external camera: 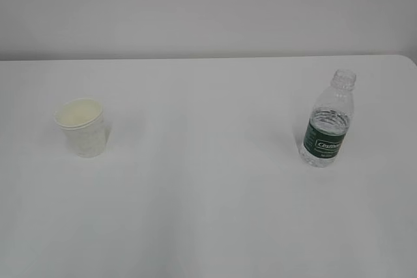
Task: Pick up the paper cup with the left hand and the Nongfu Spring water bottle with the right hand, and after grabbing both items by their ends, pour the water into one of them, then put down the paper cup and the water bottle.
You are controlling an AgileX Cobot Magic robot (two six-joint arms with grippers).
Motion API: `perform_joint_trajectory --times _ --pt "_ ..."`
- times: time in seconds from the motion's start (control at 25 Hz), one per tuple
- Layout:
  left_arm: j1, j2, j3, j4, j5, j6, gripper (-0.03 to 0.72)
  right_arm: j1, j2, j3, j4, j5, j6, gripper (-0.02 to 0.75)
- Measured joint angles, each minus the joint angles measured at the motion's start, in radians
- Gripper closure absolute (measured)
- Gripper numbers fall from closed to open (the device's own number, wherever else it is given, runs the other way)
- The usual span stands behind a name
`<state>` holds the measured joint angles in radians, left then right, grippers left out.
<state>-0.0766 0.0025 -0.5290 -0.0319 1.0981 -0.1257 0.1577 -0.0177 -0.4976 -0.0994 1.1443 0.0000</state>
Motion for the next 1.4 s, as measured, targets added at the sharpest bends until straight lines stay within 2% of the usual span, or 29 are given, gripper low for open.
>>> perform_joint_trajectory --times 0.44,1.4 --pt "0.000 0.000 0.000 0.000 0.000 0.000 0.298 0.000 0.000 0.000 0.000 0.000 0.000 0.146" --pt "0.000 0.000 0.000 0.000 0.000 0.000 0.301 0.000 0.000 0.000 0.000 0.000 0.000 0.147"
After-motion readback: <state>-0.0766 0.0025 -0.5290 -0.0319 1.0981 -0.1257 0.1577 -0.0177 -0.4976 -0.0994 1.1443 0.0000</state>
